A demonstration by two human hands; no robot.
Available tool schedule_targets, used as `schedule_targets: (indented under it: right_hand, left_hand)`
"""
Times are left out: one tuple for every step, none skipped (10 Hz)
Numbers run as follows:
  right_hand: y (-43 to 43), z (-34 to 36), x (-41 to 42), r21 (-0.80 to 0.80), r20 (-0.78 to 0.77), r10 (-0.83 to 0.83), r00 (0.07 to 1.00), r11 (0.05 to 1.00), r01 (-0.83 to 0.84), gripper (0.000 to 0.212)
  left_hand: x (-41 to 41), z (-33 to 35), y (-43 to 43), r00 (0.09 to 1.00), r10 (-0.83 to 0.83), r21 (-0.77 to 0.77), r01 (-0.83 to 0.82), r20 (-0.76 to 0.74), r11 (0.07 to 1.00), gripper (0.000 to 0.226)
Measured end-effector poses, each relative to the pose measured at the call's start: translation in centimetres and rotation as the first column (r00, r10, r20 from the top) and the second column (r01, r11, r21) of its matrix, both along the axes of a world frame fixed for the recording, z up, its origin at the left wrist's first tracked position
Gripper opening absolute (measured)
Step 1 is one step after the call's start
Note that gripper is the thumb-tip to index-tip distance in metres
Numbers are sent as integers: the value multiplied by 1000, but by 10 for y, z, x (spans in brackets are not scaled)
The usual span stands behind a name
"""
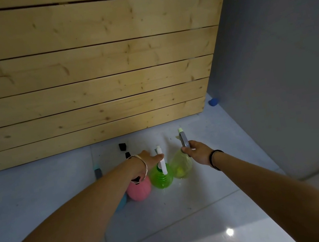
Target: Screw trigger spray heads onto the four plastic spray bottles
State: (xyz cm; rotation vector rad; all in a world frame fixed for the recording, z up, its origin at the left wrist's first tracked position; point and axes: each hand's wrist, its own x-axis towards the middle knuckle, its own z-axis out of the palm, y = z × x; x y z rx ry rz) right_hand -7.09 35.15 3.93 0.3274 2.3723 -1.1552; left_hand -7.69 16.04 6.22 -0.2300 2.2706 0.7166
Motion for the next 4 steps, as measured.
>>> schedule_targets:
  right_hand:
    - [0, -3, 0, 1, -6, -7, 1000, 1000, 7, 43]
    - [1, 0, 1, 12, 0, -9, 1000, 1000, 9, 51]
    - [6, 8, 2, 56, -19, 4, 1000, 998, -3, 62]
    - [8, 33, 7, 39, -153, 0, 988, 999, 6, 59]
  left_hand:
    - [0, 0, 0, 1000, 16, 12, -16, -9, 1000, 76]
    - [0, 2, -1, 1000, 10, 19, -10, -13, 1000, 76]
    - [-1, 6, -2, 999, 2, -2, -2, -47, 1000, 76]
    - [3, 14, -5, 997, 17, 2, -17, -77, 1000, 76]
